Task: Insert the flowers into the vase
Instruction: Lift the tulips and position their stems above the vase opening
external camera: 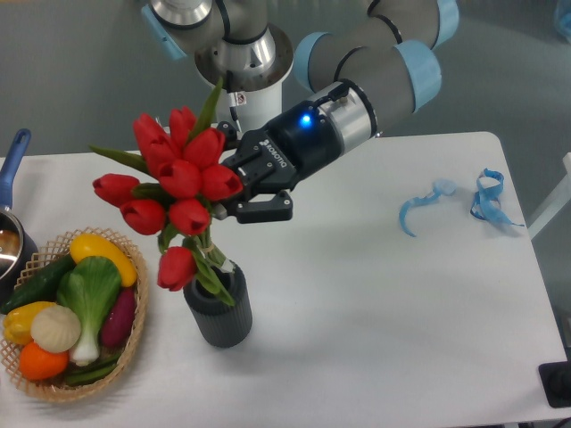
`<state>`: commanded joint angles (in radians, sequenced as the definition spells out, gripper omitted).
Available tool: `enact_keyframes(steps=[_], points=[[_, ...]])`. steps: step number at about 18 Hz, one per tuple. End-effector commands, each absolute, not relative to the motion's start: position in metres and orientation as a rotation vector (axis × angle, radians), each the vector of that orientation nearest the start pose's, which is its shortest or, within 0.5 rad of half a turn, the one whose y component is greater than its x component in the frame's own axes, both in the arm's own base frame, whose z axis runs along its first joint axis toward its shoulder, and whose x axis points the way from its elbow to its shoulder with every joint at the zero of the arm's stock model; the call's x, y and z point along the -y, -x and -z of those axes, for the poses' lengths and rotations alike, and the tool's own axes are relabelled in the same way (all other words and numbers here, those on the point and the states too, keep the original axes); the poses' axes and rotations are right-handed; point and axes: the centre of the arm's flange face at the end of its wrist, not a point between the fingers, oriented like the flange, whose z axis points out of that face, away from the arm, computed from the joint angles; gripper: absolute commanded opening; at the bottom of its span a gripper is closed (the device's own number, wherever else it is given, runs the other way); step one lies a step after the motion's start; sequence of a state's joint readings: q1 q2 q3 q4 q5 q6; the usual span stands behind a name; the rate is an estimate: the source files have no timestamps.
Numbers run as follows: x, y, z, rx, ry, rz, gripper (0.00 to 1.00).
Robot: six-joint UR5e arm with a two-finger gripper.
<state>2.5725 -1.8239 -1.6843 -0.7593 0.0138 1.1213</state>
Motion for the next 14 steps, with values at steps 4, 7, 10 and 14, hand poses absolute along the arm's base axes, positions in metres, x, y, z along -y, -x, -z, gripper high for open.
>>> enact_keyframes(steps=[4, 7, 10, 14], points=[[-0.506, 0.357, -0.46, -0.444, 1.541, 0.441, 0.28], [-0.507, 0.353, -0.453, -0.443, 1.546, 0.448, 0.28], [-0.51, 0.357, -0.441, -0.433, 1.555, 0.459, 0.28], [-0.511, 0.345, -0.411, -0.419, 1.562, 0.494, 0.29]])
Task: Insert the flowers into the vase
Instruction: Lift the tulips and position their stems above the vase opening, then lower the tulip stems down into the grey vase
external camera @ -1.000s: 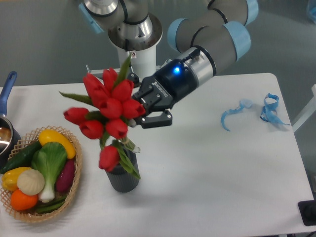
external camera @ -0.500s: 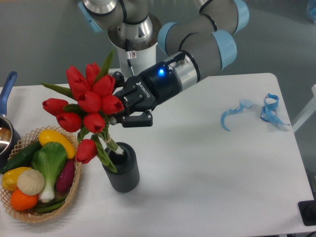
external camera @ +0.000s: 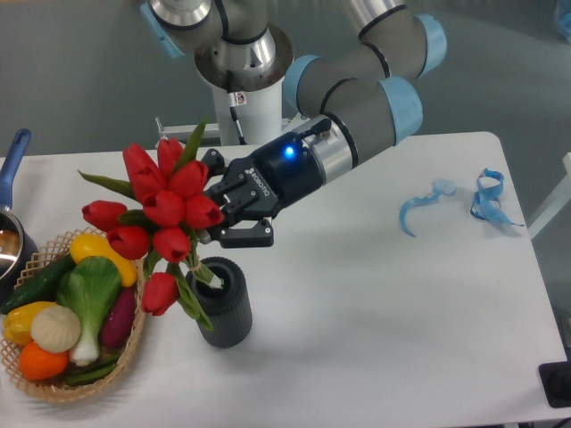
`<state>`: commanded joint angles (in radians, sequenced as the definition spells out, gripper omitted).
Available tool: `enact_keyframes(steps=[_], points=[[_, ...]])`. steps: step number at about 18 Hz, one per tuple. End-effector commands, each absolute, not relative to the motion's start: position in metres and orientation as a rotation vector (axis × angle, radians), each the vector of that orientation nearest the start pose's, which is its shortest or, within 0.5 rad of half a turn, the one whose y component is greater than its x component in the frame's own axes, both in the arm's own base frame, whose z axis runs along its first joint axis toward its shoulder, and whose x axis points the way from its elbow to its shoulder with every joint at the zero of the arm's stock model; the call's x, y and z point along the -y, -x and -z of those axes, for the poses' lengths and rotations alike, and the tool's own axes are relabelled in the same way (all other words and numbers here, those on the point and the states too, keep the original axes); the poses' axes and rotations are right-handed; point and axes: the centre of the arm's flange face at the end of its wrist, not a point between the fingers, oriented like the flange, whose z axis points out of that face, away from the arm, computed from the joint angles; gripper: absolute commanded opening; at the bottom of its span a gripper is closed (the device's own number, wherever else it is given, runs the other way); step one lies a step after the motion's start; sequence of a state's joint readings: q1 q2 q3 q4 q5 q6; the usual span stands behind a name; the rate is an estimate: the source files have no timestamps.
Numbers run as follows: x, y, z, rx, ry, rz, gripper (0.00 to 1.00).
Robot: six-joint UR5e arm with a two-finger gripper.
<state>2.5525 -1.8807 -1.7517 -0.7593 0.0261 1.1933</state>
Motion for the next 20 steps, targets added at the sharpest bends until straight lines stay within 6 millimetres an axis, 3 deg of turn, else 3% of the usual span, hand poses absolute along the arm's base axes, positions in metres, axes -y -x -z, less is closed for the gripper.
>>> enact_keyframes(steps=[7, 20], points=[[-0.502, 0.336, -0.365, -0.429, 1.559, 0.484, 0.29], [-0.491, 0.368, -0.325, -0.373, 1.581, 0.467, 0.31]])
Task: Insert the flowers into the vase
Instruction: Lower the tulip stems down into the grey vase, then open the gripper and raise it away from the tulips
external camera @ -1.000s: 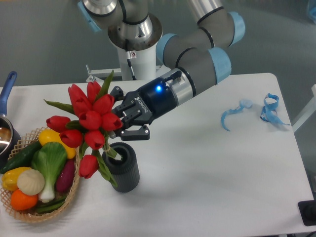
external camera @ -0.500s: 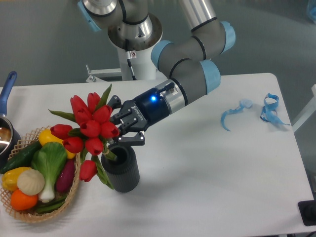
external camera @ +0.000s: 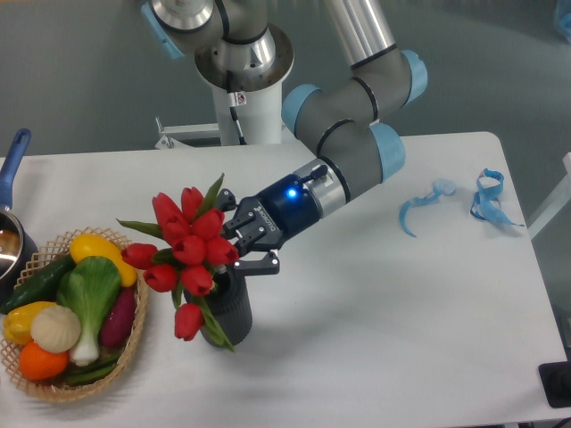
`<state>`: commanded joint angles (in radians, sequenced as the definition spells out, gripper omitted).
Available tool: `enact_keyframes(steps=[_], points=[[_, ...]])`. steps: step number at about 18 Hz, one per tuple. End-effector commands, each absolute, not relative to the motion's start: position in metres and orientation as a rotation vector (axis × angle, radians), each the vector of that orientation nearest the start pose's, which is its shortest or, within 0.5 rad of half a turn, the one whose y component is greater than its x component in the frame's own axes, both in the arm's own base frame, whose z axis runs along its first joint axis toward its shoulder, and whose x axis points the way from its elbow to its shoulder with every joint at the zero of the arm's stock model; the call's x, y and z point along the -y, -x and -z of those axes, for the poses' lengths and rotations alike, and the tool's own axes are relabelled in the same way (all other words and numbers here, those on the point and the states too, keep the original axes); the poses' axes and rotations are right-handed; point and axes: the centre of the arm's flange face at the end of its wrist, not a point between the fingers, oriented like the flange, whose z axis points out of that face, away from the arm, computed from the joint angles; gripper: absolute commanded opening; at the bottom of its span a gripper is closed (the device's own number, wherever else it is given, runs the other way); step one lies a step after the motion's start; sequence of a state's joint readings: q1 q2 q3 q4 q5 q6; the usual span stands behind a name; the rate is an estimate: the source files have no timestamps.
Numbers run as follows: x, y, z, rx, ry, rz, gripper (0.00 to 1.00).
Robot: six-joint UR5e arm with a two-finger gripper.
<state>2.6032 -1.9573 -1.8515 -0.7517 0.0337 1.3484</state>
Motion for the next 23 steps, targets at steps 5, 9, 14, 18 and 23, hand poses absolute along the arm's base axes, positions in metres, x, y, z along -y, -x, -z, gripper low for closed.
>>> enact_keyframes(steps=[5, 9, 14, 18, 23], points=[[-0.483, 0.368, -0.309, -0.344, 1.626, 0.472, 0.35], [-0.482, 0.364, -0.303, -0.336, 1.632, 0.482, 0.35], [-0.483, 0.359, -0.288, -0.389, 1.62, 0.445, 0.67], [-0.483, 0.36, -0.282, -0.42, 1.61, 0.416, 0.98], [-0.478, 0.371, -0.281, -0.507, 1.763, 0.304, 1.0]])
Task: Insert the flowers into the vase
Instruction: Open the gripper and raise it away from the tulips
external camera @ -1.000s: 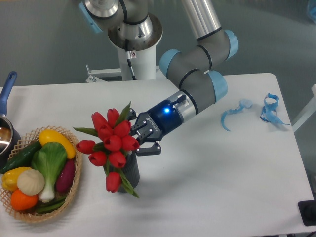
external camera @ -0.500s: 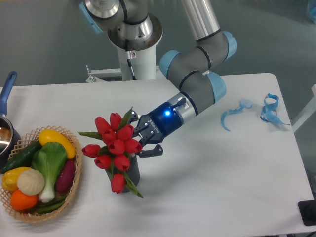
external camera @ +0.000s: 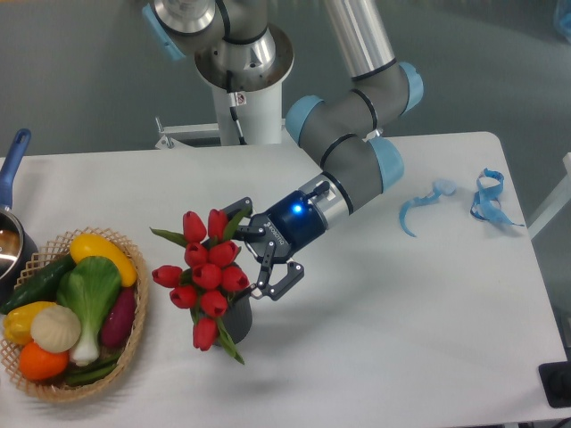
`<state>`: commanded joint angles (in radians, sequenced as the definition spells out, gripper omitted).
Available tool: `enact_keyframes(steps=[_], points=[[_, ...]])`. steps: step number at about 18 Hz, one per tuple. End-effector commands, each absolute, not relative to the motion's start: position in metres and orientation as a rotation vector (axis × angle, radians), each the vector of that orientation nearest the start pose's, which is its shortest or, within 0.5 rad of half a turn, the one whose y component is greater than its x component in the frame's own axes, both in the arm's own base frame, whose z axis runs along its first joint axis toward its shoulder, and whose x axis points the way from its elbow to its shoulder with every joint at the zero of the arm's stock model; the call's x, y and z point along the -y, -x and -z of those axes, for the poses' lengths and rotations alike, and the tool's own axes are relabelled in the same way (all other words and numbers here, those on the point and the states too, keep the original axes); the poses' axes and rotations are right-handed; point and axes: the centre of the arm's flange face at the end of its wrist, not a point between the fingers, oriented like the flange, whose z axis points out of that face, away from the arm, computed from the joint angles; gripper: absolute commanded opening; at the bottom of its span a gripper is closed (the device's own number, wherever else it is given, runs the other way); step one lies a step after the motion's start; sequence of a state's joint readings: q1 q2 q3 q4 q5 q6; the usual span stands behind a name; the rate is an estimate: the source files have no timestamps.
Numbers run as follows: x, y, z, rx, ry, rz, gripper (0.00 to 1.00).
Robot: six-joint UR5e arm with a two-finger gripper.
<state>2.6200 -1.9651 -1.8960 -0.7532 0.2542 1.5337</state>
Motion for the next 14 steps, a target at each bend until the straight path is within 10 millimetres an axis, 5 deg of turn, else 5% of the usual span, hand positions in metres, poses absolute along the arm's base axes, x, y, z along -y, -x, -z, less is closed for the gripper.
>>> enact_keyframes(steps=[6, 12, 14], points=[[-0.456, 0.399, -0.324, -0.599, 1.975, 0.078, 1.0], [-0.406, 0.444, -0.4, -0.609, 2.26, -0.284, 1.0], [-0.397, 0.452, -0.454, -0.595, 2.296, -0.418, 1.0]])
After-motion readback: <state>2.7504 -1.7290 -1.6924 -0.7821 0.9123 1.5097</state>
